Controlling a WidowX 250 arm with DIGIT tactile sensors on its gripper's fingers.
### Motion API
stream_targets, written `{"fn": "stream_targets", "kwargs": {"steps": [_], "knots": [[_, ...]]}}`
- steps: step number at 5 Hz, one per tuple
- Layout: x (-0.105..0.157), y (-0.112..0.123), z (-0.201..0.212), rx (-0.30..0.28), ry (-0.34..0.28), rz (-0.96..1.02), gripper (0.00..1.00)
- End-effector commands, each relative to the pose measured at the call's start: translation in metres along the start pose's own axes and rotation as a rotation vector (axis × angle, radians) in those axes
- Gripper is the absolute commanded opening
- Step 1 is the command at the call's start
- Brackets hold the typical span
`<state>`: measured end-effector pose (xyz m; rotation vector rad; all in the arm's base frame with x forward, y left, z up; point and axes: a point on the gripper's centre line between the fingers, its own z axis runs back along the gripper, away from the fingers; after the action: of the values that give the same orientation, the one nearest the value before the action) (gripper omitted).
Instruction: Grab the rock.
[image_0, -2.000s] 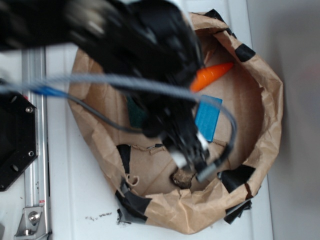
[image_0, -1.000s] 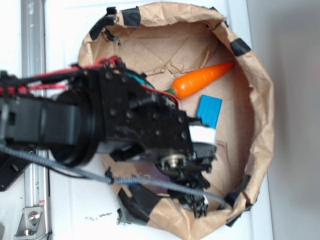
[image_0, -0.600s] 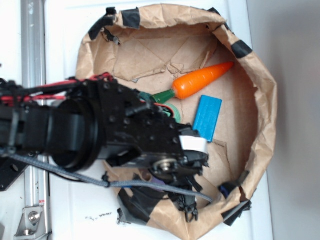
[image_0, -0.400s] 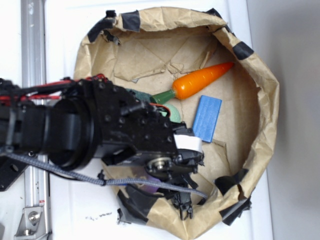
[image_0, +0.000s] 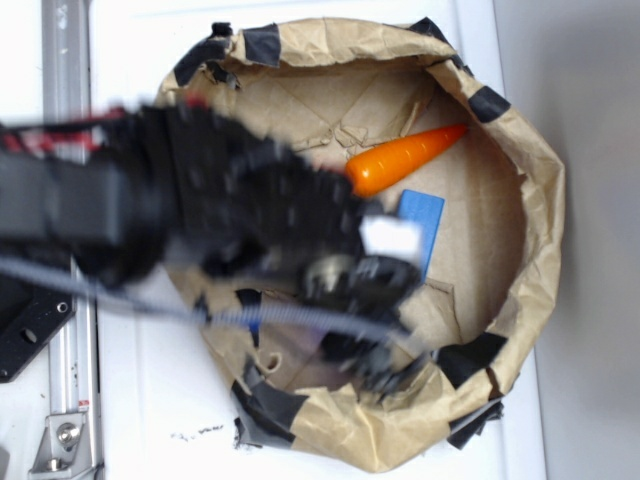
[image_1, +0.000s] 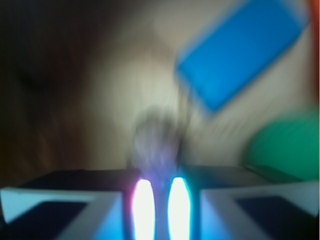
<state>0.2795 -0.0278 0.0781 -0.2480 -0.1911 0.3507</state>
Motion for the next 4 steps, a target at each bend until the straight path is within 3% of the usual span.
{"fn": "stream_targets", "kwargs": {"steps": [1,2,3,4], "knots": [[0.027,0.025,0.083,0.056,-0.081,-0.069,0.0],[0.018,0.018,0.076,0.08,-0.054,-0.126,1.0],[0.004,0.009,0.044,0.061,-0.023,-0.183,1.0],[-0.006,-0.008,0.016,0.001,-0.02,-0.316,1.0]]}}
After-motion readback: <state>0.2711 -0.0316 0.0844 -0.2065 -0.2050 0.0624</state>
